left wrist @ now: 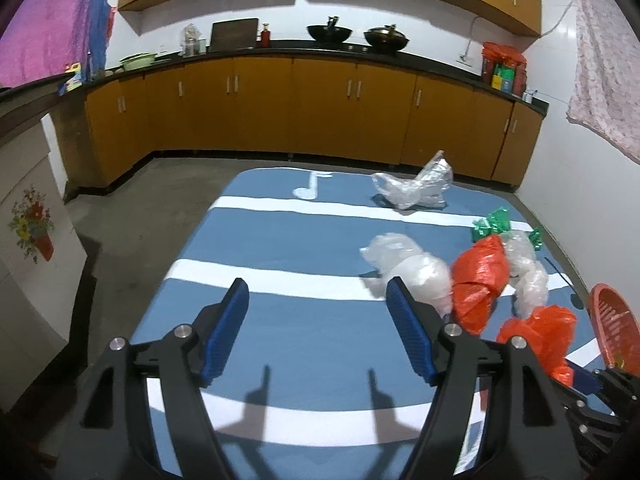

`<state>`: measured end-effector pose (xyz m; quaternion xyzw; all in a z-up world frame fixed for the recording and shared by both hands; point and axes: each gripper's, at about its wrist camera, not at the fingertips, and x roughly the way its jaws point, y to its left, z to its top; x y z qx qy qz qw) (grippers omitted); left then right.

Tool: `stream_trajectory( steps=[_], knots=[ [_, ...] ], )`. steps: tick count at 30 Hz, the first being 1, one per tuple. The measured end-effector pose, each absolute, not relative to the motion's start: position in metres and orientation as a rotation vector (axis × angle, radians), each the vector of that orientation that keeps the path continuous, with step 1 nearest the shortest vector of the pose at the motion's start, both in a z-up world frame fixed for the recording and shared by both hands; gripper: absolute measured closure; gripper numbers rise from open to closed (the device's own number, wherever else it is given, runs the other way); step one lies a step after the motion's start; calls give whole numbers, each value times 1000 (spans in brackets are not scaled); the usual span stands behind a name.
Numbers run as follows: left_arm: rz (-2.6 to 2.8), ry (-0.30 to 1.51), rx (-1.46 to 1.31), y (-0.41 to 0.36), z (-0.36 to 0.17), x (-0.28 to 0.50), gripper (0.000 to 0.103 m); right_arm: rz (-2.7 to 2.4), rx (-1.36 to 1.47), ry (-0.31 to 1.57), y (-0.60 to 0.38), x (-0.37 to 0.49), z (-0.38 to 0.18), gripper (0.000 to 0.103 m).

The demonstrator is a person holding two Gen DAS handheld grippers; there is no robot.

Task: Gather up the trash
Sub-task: 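Grasp clear bubble wrap with the left tool while the right tool grasps a red bag, then carry both items over the basket and open both tools to drop them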

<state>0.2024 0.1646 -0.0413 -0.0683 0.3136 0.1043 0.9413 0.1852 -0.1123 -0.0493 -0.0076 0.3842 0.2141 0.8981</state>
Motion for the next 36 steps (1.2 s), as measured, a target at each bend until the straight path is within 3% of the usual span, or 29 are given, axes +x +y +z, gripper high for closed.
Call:
stream_trajectory(
  steps=[9, 19, 30, 36],
  knots=[
    [152, 681, -136, 121, -48, 246, 28, 321, 46, 701, -177, 181, -14, 70],
    [181, 765, -94, 104, -70, 296, 30, 162, 100, 701, -236, 204, -17, 70],
    [182, 840, -108, 111, -94, 309, 66, 128, 134, 710, -254, 208, -26, 70],
    [187, 795, -85, 114, -80, 299, 70, 104, 146, 693, -262, 204, -20, 70]
  ],
)
